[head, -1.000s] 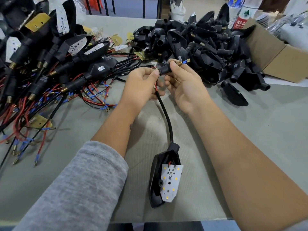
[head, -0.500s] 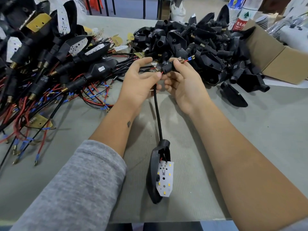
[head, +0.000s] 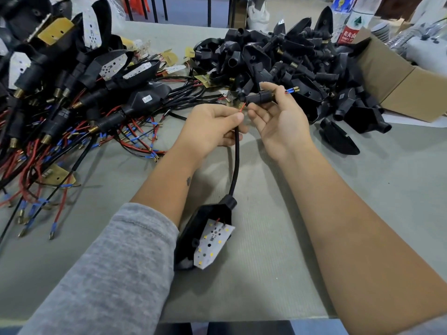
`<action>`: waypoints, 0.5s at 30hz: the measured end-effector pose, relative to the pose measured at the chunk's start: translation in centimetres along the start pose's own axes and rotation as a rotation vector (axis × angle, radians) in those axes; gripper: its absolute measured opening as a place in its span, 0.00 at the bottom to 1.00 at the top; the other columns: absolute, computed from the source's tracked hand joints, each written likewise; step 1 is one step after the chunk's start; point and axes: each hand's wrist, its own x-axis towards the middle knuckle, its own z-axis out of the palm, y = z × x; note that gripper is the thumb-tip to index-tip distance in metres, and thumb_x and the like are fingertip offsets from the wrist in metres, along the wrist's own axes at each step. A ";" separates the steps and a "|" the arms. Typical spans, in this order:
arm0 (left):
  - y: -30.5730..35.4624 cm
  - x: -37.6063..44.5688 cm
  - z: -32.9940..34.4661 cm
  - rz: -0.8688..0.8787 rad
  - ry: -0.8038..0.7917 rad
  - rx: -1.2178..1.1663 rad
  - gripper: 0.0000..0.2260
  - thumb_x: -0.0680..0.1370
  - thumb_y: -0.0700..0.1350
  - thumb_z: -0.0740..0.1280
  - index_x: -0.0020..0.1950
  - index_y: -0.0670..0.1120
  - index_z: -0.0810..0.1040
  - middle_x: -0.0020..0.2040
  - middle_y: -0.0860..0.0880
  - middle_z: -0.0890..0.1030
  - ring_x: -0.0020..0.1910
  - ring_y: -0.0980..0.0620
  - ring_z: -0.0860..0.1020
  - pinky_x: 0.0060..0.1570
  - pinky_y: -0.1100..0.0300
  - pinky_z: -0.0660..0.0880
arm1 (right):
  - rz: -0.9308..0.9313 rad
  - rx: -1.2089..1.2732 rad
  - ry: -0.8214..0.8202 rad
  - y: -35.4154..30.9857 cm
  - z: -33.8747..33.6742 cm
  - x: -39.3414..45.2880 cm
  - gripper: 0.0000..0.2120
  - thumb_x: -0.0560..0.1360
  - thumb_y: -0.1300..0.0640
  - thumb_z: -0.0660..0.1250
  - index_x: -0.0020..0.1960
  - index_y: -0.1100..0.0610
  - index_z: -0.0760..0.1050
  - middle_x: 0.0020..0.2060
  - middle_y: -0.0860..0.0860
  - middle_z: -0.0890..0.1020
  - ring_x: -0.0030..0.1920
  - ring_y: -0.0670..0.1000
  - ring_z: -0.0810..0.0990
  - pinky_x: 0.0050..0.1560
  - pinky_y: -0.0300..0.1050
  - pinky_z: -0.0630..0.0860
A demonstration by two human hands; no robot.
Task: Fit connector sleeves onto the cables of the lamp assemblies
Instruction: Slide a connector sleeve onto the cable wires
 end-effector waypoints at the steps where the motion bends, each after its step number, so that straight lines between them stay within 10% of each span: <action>1: -0.1 0.0 0.1 0.015 -0.001 0.018 0.05 0.80 0.41 0.66 0.46 0.46 0.81 0.33 0.51 0.84 0.33 0.54 0.80 0.35 0.64 0.78 | -0.015 0.005 0.009 0.0 -0.1 0.1 0.14 0.85 0.56 0.51 0.53 0.60 0.75 0.43 0.59 0.78 0.34 0.49 0.80 0.38 0.40 0.79; 15: 0.0 0.2 0.3 -0.028 -0.008 0.057 0.09 0.83 0.36 0.56 0.46 0.44 0.71 0.36 0.47 0.74 0.26 0.57 0.77 0.32 0.64 0.78 | 0.008 -0.031 0.123 -0.1 -0.3 0.4 0.15 0.84 0.56 0.56 0.48 0.59 0.79 0.37 0.53 0.75 0.32 0.47 0.71 0.34 0.38 0.72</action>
